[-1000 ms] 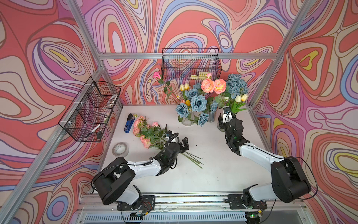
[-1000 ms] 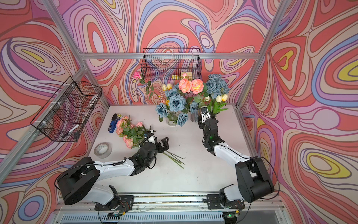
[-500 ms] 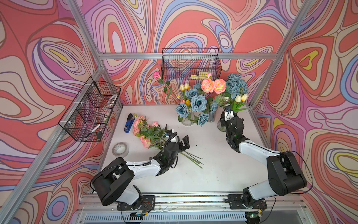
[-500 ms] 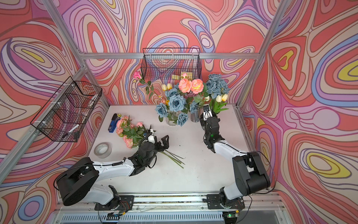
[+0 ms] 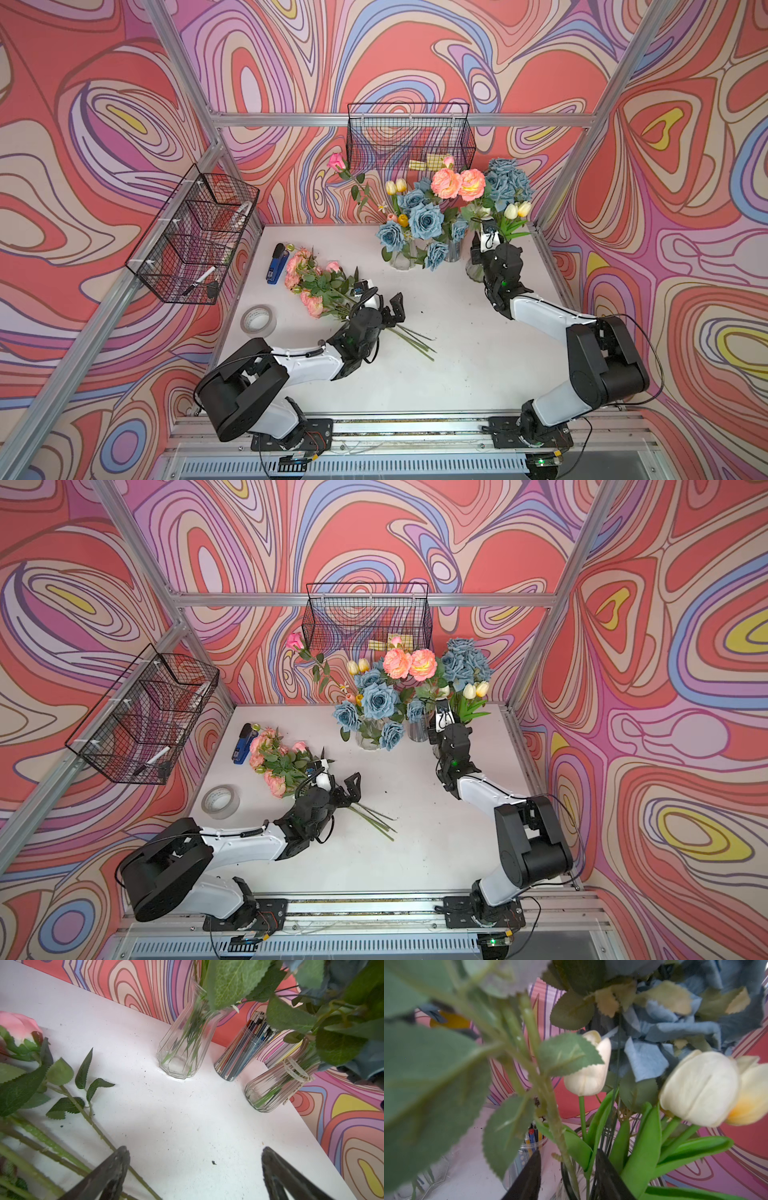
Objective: Pick out pink flowers from the vase
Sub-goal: Pick up the flower from the vase.
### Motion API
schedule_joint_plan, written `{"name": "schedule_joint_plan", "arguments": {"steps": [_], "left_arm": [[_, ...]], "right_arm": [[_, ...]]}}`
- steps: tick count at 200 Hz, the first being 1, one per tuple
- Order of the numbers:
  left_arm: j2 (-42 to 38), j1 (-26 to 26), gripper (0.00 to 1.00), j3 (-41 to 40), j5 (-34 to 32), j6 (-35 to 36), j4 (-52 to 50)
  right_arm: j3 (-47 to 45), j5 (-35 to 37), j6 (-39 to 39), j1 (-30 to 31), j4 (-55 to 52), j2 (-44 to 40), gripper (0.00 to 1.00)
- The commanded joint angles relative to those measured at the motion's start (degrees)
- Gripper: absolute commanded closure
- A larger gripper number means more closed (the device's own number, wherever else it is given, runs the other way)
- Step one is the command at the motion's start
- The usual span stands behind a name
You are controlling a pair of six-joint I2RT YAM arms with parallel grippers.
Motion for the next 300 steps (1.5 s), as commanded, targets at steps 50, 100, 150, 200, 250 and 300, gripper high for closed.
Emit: {"name": "schedule_joint_plan", "arguments": {"steps": [50,100,150,200,250,300], "left_arm": [[-2.12,-0.06,0.0,-1.1,-1.78,-0.39,2.32],[-0.87,0.03,0.0,-2.07,0.3,0.25,6.92],[-0.89,0.05,0.0,-1.88,0.52,0.66,6.64],[-0.8,0.07,0.0,-1.83,0.77,0.67,6.66],[-0.37,0.12,0.0,-1.68,1.34,0.6,6.88],[0.08,0.05,0.0,-1.65,1.93,0.34,7.41]], "right_arm": [[3.2,-1.84,2.94,-0.8,-0.25,2.54,0.68],[4.26,-2.88,4.37,-1.38,-0.31,3.27,0.8],[5.68,-4.08,5.45,-1.83,-1.22,3.34,0.9],[5.95,-4.68,5.71,-2.12,-1.6,1.87,1.0],[6.73,-4.83,4.47,-2.31,-2.33,-1.0,1.0],[8.39,-5.1,3.29,-2.44,-3.97,-3.82,1.0]]}}
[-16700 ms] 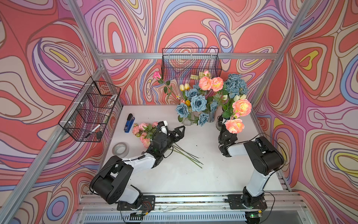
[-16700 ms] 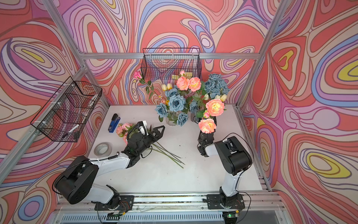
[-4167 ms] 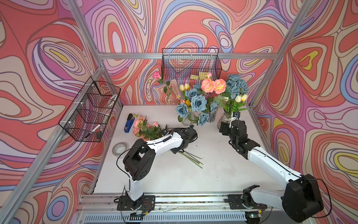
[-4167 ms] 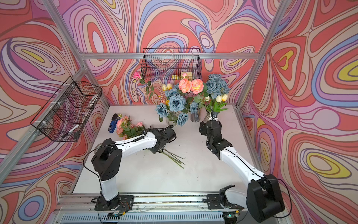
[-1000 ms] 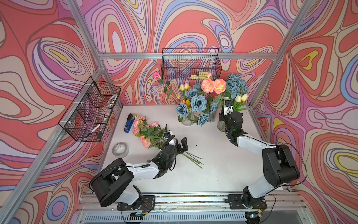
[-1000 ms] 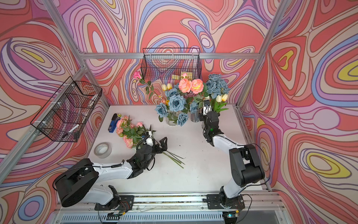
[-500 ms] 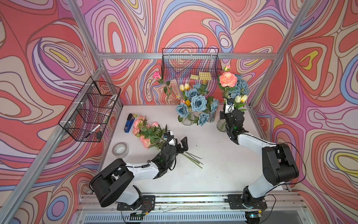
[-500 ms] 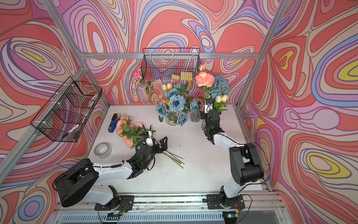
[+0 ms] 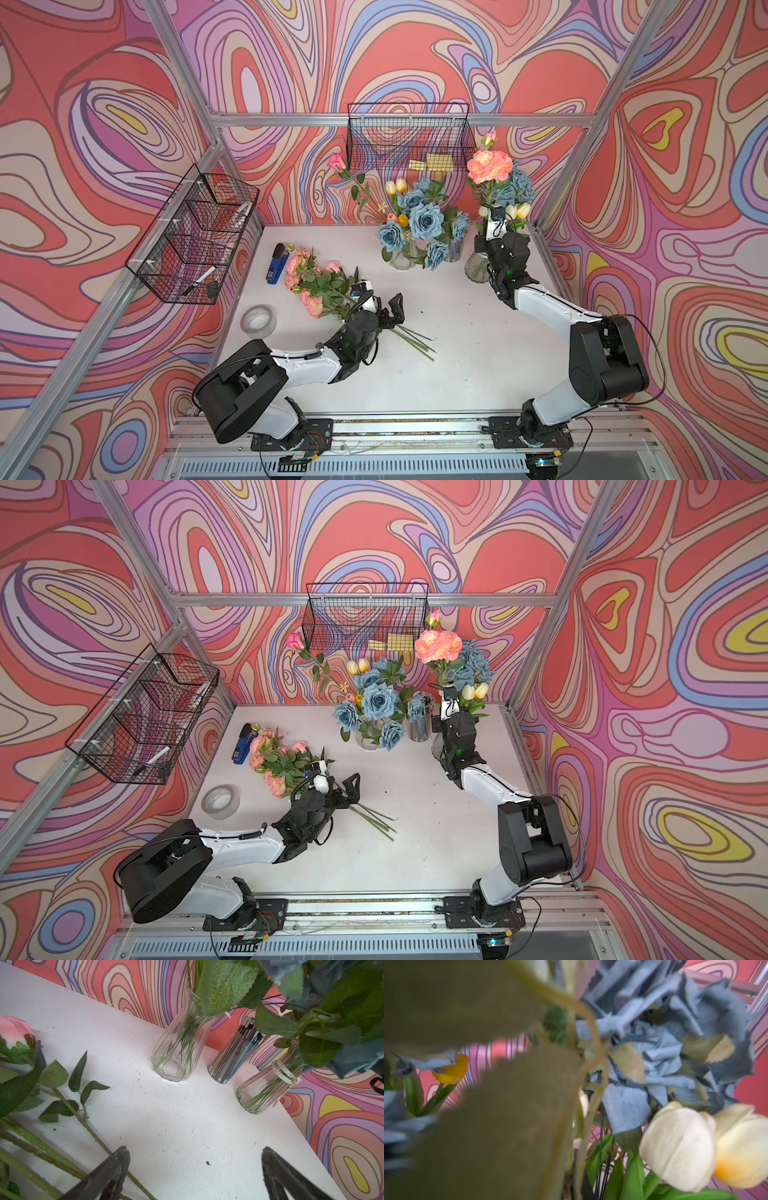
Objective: Pick out pink flowers from the vase
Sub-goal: Pick up the flower from the vase.
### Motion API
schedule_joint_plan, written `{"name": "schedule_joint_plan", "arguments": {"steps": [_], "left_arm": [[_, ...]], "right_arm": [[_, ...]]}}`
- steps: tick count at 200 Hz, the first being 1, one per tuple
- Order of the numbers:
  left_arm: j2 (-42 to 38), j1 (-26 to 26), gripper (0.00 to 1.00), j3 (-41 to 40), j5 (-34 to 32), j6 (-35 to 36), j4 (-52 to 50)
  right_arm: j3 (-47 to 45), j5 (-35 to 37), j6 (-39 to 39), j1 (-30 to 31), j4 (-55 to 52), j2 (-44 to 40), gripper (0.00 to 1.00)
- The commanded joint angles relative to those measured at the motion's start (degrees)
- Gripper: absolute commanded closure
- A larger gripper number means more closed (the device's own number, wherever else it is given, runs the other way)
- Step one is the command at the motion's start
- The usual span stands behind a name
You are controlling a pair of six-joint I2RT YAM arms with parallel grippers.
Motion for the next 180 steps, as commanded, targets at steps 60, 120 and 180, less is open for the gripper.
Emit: {"name": "schedule_joint_plan", "arguments": {"steps": [60,120,180], "left_arm": [[1.58,0.04,0.0,0.91,1.05,-0.7,3.21],[2.47,0.87,0.0,1.64,3.77,-3.62,3.08],[1.93,0.97,0.0,-2.1,5.18,1.83,12.46]], "right_arm": [[4.42,-1.16,-1.75,-0.54,-2.43,-5.79,1.0],[7.62,-2.08,-1.28,-0.94,-4.49,-9.42,1.0],[9.65,-2.0,1.39,-1.06,-7.05,-12.53,1.0]]}}
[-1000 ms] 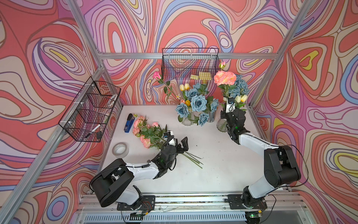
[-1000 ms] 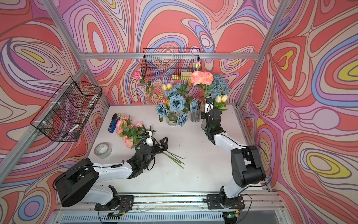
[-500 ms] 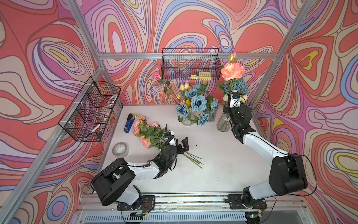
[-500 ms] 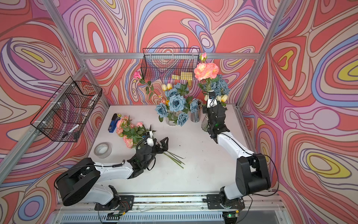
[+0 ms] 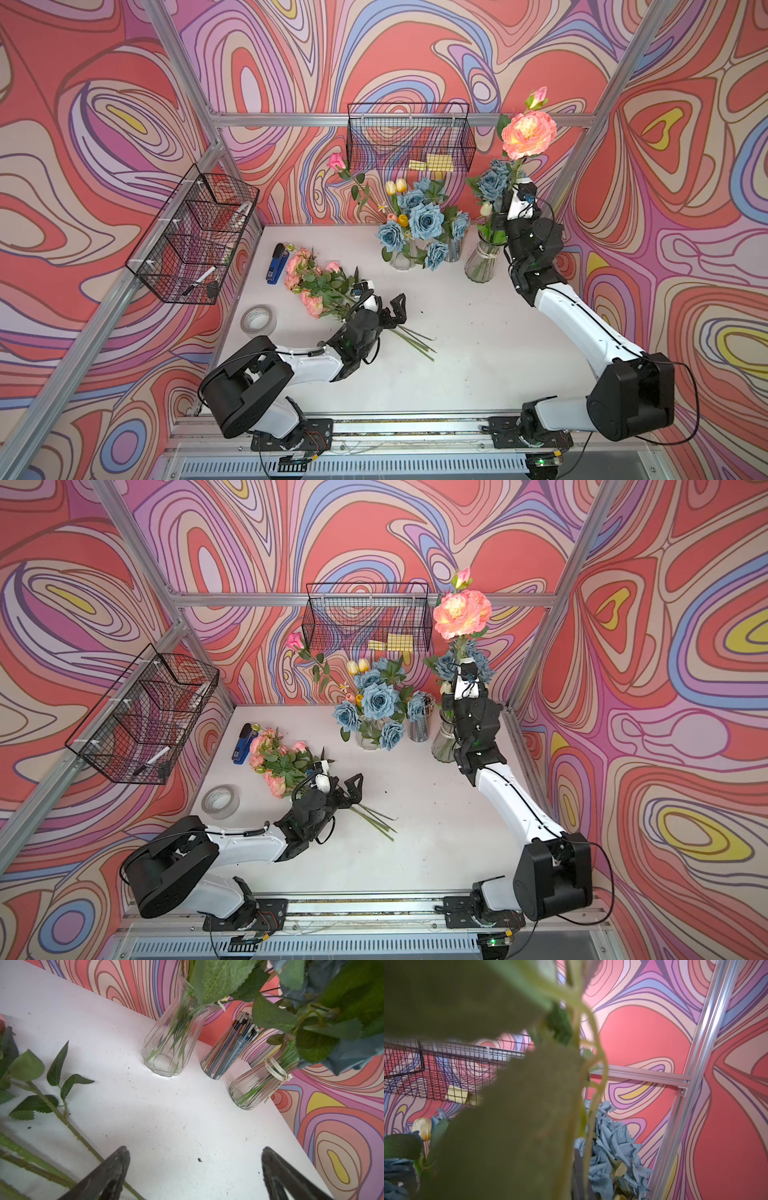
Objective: Pick out pink flowers from the vase
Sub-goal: Pick up the flower from the vase, then place the flower at the center of the board.
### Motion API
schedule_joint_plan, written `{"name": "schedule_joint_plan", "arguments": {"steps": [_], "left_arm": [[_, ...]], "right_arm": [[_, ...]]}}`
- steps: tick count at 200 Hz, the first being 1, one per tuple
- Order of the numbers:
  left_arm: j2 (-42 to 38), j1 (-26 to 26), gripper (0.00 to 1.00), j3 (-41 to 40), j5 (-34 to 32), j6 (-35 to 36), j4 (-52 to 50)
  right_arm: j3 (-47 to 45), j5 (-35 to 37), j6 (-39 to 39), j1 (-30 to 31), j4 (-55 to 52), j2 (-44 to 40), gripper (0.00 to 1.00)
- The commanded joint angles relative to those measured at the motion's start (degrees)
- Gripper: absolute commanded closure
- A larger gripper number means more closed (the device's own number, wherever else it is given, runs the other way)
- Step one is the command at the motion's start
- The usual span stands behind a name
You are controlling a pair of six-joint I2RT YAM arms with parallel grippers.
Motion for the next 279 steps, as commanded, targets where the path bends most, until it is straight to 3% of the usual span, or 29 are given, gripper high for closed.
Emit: {"name": "schedule_joint_plan", "arguments": {"steps": [1,90,149,191,279], "left_arm": [[-0.01,0.37,0.0,-2.18,1.51,3.12,8.63],[-0.2,0.33,0.0,-2.26,9.96,8.44,15.03],[-0.64,0.33,0.0,-2.52,10.42,9.22,16.86],[-1.21,0.32,0.0,-2.33,16.11,11.7,17.84],[-2.2,0.92,0.0,-1.25,22.81,13.16,17.32]], "right_arm": [[1.82,-0.27,1.84,-0.35,-1.65,-1.89,1.0],[3.67,-2.67,7.17,-0.34,-6.53,-7.9,1.0],[4.31,-7.17,10.58,-0.4,-12.63,-11.71,1.0],[4.46,-10.16,12.29,-0.39,-16.05,-13.26,1.0],[6.42,-23.7,17.19,-0.44,-24.82,-14.67,1.0]]}}
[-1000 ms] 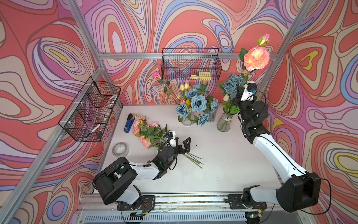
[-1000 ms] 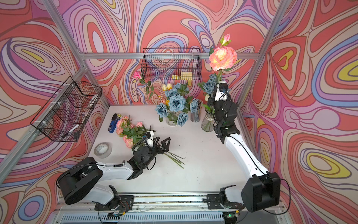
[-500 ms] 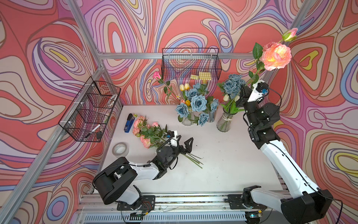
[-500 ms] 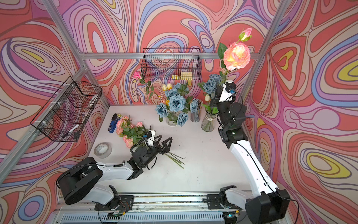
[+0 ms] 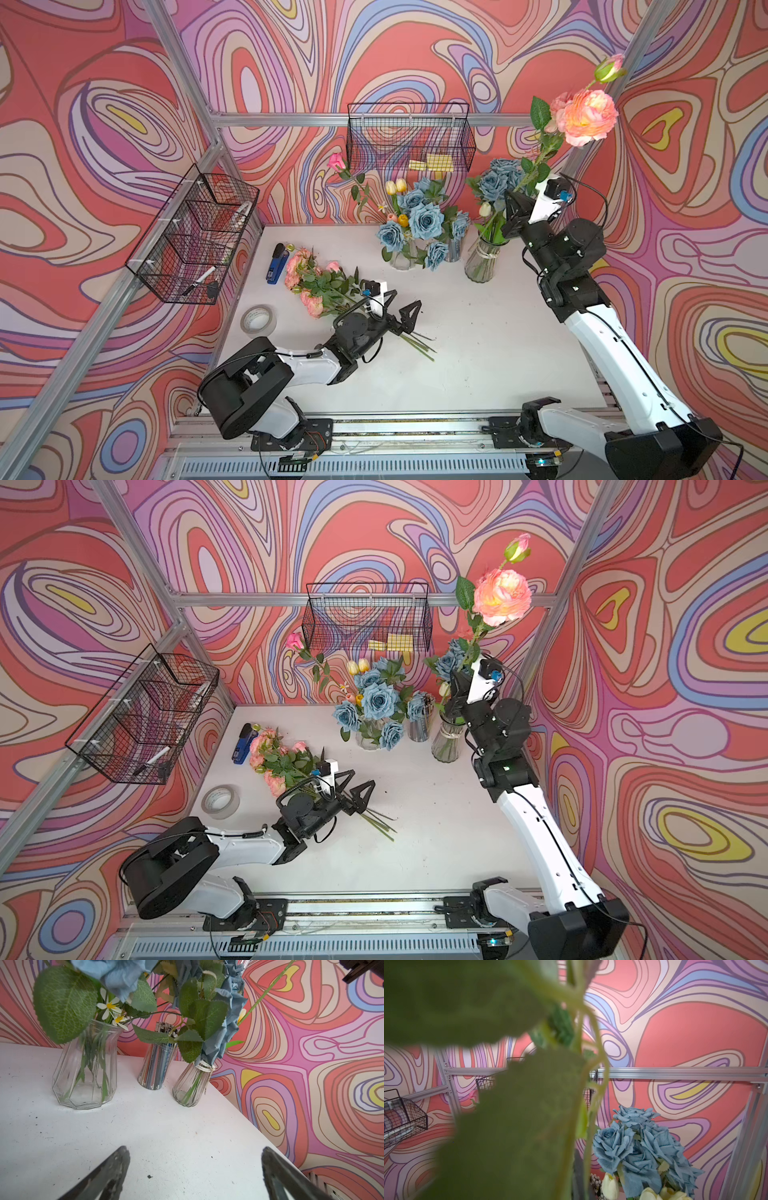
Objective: Pick out pink flowers from the vase
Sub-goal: Place the flower at the center of the board.
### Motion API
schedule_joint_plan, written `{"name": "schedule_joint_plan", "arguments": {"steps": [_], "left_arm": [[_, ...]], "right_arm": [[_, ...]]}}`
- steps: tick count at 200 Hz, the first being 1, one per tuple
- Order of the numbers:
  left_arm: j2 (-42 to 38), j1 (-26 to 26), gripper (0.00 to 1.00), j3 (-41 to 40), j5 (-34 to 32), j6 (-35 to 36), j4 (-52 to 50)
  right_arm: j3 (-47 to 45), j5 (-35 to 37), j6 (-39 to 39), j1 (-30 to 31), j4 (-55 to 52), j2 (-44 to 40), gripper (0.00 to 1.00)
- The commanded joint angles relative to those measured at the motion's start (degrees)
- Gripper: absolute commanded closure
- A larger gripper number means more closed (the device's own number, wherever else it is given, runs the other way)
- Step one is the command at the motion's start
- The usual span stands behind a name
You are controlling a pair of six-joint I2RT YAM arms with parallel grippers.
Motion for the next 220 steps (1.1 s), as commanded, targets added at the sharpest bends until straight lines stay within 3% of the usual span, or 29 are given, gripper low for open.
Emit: {"name": "schedule_joint_plan", "arguments": {"steps": [1,72,138,171,220], "left_arm": [[-1.66,0.5,0.0,0.94,3.04,1.71,3.06],[-2.47,1.28,0.0,2.52,7.36,2.22,1.78],[-2.12,3.62,0.01,4.94,21.04,-0.76,1.53],[-2.98,4.45,0.02,10.19,28.96,-1.03,-2.5],[-1.57,4.47,0.03,16.22,35.24,-1.51,-7.88]], "right_arm": [[1.86,-6.71,2.57,-0.35,-3.7,-1.58,1.0],[2.99,-21.49,6.39,-0.35,-9.53,-1.1,1.0],[3.55,-35.55,9.38,-0.39,-12.94,1.04,1.0],[3.06,-41.27,11.54,-0.35,-12.78,1.5,1.0],[-3.38,-46.81,19.34,-0.35,-3.42,0.97,1.0]]}}
